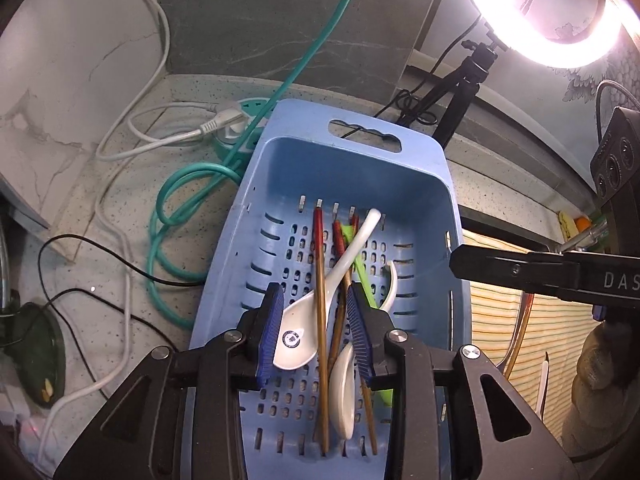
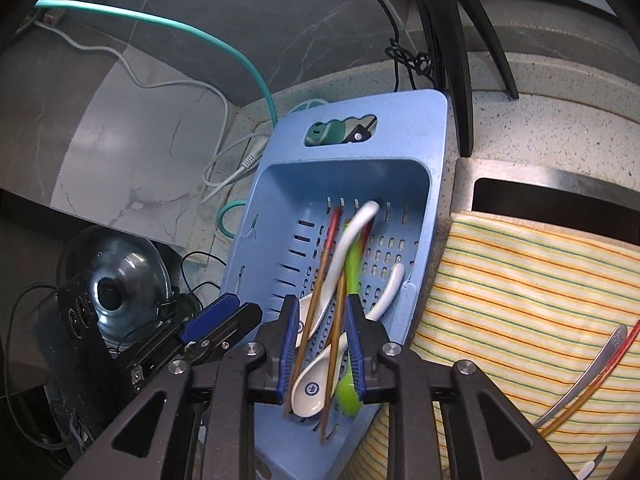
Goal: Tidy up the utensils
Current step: 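Open both grippers to release the utensils into the basket, then move both grippers back over the remaining utensils on the towel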
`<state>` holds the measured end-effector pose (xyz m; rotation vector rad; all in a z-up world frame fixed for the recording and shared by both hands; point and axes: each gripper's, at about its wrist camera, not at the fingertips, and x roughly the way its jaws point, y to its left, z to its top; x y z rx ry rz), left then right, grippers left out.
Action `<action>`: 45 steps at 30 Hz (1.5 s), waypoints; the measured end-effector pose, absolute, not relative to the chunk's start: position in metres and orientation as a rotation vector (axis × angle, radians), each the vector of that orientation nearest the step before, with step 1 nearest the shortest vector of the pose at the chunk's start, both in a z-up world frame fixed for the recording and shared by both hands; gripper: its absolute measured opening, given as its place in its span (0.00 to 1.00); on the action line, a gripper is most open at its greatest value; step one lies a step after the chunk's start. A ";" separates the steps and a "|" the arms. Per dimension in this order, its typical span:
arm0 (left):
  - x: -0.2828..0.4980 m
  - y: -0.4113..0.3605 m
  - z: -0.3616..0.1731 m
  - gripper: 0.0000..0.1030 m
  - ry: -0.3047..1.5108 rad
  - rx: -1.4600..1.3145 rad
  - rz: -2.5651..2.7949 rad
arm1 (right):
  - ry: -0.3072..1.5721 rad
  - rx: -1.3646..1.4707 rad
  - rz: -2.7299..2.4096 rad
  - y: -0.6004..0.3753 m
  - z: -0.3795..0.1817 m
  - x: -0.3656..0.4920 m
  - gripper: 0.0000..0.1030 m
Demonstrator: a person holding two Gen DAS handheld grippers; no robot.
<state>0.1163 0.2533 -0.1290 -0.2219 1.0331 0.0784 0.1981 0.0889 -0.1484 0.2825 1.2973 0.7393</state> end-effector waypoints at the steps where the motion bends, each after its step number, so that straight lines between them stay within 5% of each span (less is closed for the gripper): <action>1: 0.116 0.253 -0.129 0.30 1.031 -0.222 0.079 | 1.293 0.281 0.740 0.088 -0.147 0.198 0.23; 17: 0.074 0.210 -0.082 0.31 0.932 -0.141 -0.001 | 1.219 0.295 0.777 0.031 -0.100 0.183 0.28; 20: 0.063 0.195 -0.074 0.31 0.913 -0.115 -0.034 | 1.195 0.307 0.783 0.009 -0.089 0.179 0.39; 25: 0.046 0.169 -0.068 0.42 0.889 -0.093 -0.100 | 1.166 0.318 0.770 -0.031 -0.077 0.170 0.40; 34: 0.020 0.113 -0.084 0.44 0.926 -0.063 -0.225 | 1.132 0.251 0.711 -0.108 -0.079 0.147 0.62; 45: 0.000 0.050 -0.123 0.45 1.016 -0.034 -0.351 | 1.227 0.255 0.640 -0.170 -0.128 0.116 0.62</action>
